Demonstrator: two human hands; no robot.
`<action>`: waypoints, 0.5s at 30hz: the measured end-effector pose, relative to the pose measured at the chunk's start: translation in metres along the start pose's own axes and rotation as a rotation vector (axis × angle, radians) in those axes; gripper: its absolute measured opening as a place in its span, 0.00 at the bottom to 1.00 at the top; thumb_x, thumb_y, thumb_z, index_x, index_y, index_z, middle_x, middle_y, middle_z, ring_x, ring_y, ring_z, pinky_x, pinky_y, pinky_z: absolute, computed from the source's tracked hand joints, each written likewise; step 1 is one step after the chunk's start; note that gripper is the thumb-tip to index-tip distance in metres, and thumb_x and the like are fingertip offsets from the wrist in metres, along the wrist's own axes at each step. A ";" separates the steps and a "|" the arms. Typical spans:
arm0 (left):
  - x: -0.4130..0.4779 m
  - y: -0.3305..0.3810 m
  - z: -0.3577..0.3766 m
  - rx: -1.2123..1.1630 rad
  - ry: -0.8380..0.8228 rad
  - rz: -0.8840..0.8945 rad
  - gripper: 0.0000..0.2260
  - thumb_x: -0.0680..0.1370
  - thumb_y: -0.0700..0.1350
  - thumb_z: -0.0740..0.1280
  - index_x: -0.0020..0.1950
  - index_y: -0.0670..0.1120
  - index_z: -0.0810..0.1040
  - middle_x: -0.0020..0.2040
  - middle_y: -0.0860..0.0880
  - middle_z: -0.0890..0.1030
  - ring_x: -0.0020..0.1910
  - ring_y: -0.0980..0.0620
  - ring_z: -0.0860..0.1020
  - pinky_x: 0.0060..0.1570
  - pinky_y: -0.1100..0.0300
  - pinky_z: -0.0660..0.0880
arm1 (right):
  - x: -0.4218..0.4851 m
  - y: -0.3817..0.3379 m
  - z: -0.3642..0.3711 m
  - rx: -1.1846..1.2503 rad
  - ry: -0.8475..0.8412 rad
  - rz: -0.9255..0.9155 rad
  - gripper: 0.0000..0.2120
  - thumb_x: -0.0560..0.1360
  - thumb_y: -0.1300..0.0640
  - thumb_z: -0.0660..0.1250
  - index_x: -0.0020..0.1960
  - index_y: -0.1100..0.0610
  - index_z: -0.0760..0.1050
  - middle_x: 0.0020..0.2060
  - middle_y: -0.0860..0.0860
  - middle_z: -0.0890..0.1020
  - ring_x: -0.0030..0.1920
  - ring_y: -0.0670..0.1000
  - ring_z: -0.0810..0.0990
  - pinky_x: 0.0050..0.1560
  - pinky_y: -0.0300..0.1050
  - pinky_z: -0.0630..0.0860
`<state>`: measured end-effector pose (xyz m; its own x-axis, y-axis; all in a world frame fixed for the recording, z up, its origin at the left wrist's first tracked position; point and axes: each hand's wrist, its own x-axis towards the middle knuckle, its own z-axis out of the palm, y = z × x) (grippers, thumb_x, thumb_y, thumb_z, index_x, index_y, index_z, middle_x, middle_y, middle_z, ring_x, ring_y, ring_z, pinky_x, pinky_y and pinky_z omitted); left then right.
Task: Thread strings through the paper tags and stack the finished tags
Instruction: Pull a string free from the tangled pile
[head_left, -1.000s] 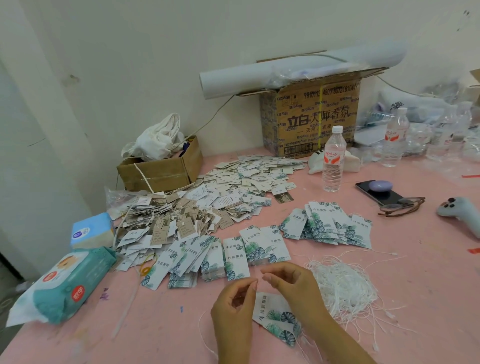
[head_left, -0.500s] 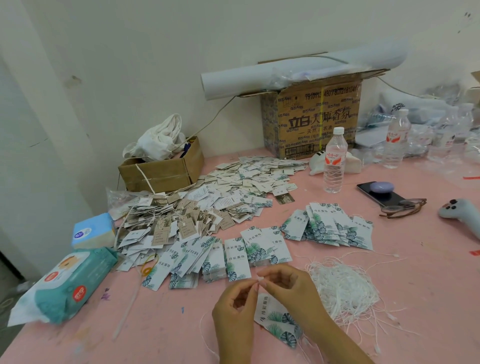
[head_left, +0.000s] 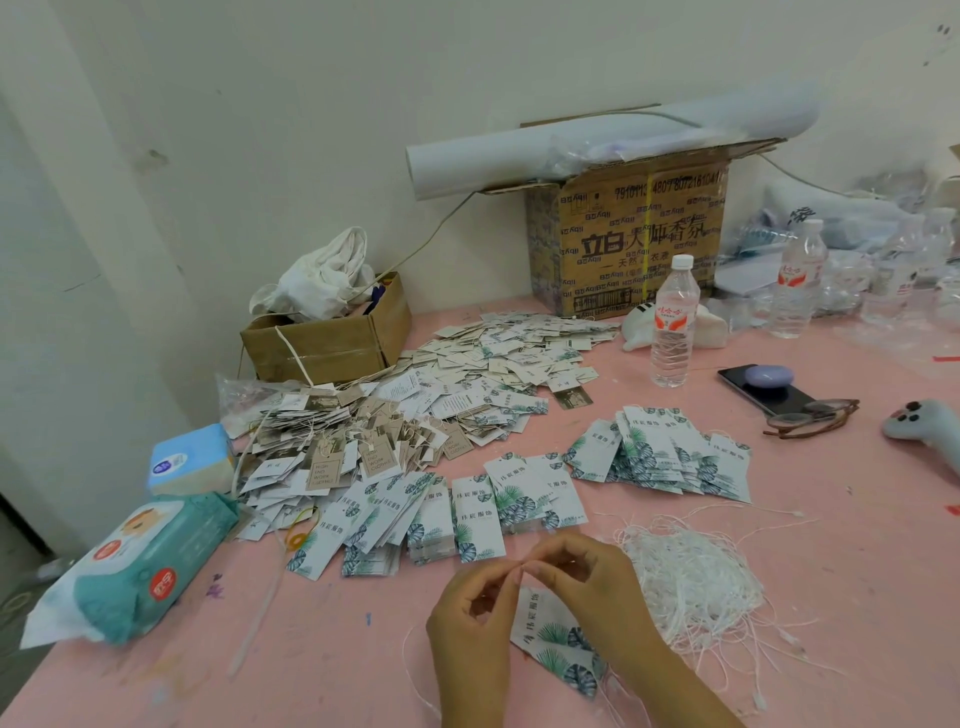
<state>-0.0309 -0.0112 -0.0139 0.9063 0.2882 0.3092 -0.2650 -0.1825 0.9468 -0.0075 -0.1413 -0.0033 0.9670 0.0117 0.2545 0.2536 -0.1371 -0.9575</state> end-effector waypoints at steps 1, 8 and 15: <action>0.000 0.000 0.000 0.000 0.001 0.003 0.15 0.72 0.36 0.74 0.40 0.58 0.86 0.41 0.50 0.84 0.39 0.51 0.81 0.40 0.55 0.78 | 0.000 0.000 0.000 0.003 0.008 -0.005 0.08 0.70 0.62 0.75 0.38 0.49 0.83 0.36 0.48 0.85 0.37 0.45 0.82 0.41 0.36 0.77; 0.001 0.001 0.002 0.015 0.009 -0.002 0.16 0.71 0.36 0.75 0.38 0.60 0.85 0.41 0.52 0.84 0.39 0.54 0.81 0.39 0.59 0.78 | 0.000 -0.001 -0.001 0.013 0.030 -0.028 0.08 0.70 0.61 0.74 0.38 0.48 0.83 0.36 0.48 0.85 0.37 0.45 0.82 0.41 0.34 0.77; 0.000 -0.001 0.001 0.036 -0.007 -0.014 0.13 0.71 0.37 0.75 0.38 0.56 0.86 0.39 0.51 0.83 0.36 0.56 0.80 0.34 0.66 0.75 | -0.001 0.002 -0.002 -0.173 0.002 -0.150 0.12 0.70 0.61 0.74 0.39 0.43 0.81 0.36 0.40 0.83 0.39 0.43 0.81 0.41 0.32 0.75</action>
<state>-0.0303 -0.0123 -0.0149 0.9122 0.2843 0.2951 -0.2403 -0.2122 0.9472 -0.0078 -0.1439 -0.0047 0.9189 0.0431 0.3921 0.3861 -0.3019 -0.8716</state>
